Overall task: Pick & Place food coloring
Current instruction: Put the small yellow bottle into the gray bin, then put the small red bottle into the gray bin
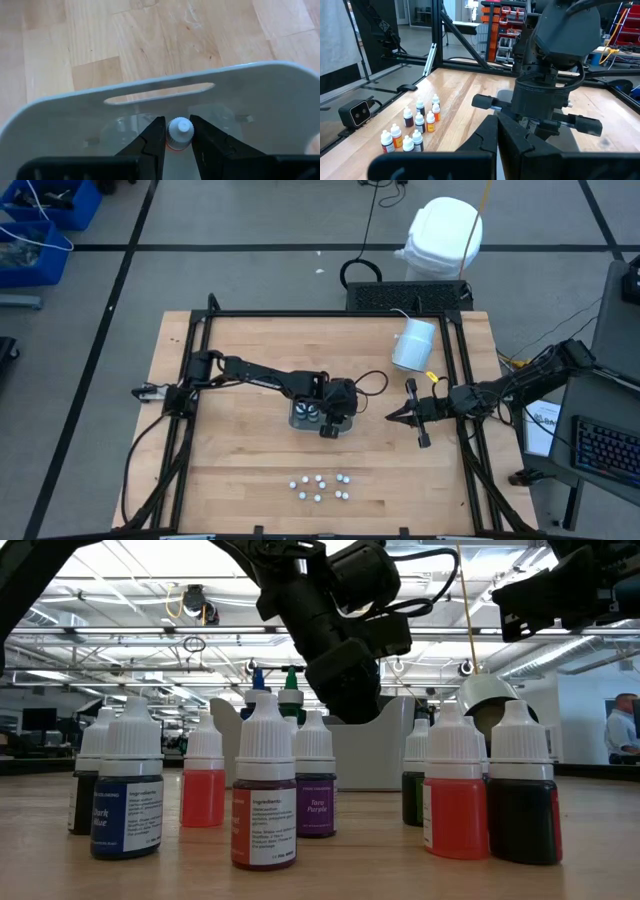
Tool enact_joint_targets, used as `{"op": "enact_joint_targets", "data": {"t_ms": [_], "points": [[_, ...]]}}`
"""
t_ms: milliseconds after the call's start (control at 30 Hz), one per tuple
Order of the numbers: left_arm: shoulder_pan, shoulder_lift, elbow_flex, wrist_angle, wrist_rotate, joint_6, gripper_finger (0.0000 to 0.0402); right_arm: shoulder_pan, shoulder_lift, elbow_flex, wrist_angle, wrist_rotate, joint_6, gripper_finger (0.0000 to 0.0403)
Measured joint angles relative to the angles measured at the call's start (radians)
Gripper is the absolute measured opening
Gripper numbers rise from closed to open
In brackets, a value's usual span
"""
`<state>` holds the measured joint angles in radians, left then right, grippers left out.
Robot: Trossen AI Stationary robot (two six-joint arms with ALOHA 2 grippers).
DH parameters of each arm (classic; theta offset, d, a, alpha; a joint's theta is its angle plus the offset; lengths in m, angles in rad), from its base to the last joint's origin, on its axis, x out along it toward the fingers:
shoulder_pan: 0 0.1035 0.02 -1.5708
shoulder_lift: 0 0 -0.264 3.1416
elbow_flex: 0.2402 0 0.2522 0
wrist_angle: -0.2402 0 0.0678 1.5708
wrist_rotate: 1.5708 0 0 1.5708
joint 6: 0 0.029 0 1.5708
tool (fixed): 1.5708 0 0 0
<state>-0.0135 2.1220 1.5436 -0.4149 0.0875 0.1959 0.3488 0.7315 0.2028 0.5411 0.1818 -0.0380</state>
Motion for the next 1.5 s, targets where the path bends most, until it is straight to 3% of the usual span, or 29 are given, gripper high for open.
{"op": "enact_joint_targets", "data": {"t_ms": [500,800,1000,1333,1500], "points": [[0.0,0.0,0.0,0.0,0.029,-0.023,0.0092,0.0,0.0,0.0,0.0,0.0,0.0,0.0],[0.001,0.0,0.0,0.0,0.032,-0.048,0.0178,0.0,0.0,0.0,0.0,0.0,0.0,0.0],[0.001,-0.016,0.0,-0.02,0.028,-0.037,0.0203,0.0,0.0,0.0,0.0,0.0,0.0,0.0],[-0.002,-0.218,0.0,-0.087,0.016,-0.042,0.0207,0.0,0.0,0.0,0.0,0.0,0.0,0.0],[-0.014,-0.383,0.001,-0.319,0.013,-0.065,0.0195,0.0,0.0,0.0,0.0,-0.001,0.0,0.0]]}}
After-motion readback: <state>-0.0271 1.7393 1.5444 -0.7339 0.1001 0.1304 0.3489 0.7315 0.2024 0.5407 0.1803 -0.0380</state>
